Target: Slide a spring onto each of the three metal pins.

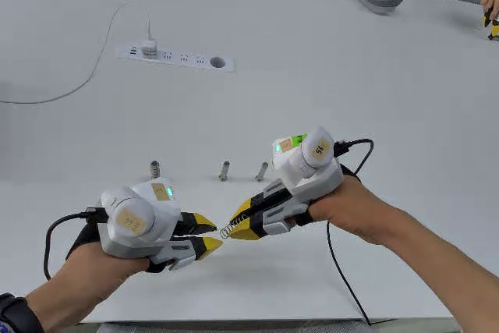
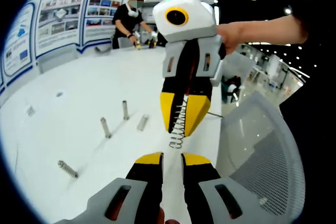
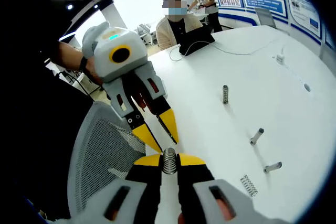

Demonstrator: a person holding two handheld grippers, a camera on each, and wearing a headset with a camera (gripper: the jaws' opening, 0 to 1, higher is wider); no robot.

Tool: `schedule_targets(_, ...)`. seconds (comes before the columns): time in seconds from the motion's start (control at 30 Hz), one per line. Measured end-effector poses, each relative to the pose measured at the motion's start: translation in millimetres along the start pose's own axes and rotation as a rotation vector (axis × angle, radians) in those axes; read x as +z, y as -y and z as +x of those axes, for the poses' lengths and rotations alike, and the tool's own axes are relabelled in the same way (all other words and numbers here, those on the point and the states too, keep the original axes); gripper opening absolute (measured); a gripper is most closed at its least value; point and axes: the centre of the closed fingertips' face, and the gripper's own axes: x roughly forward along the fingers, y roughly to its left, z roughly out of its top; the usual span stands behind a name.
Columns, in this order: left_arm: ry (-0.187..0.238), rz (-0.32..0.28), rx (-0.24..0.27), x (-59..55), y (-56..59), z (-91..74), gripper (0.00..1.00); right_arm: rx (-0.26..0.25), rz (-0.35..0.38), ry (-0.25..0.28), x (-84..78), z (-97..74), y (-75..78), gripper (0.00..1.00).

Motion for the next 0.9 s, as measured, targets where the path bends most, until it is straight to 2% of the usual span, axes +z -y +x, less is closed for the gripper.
schedule_targets(0.13, 0.010, -0.040, 0.021, -4.1, -5.8, -1.7, 0.19, -0.029, 0.006, -0.008, -4.0, -0.4, 3.4, 0.12)
schedule_targets(0.37, -0.001, -0.050, 0.051, -12.4, -13.2, -5.1, 0.21, -0.060, 0.027, -0.020, -10.9, -0.2, 10.2, 0.12)
schedule_targets(0.9, -0.002, -0.074, 0.106, -14.9, -28.0, -11.5, 0.26, -0.130, 0.056, -0.083, -26.2, 0.7, 33.3, 0.12)
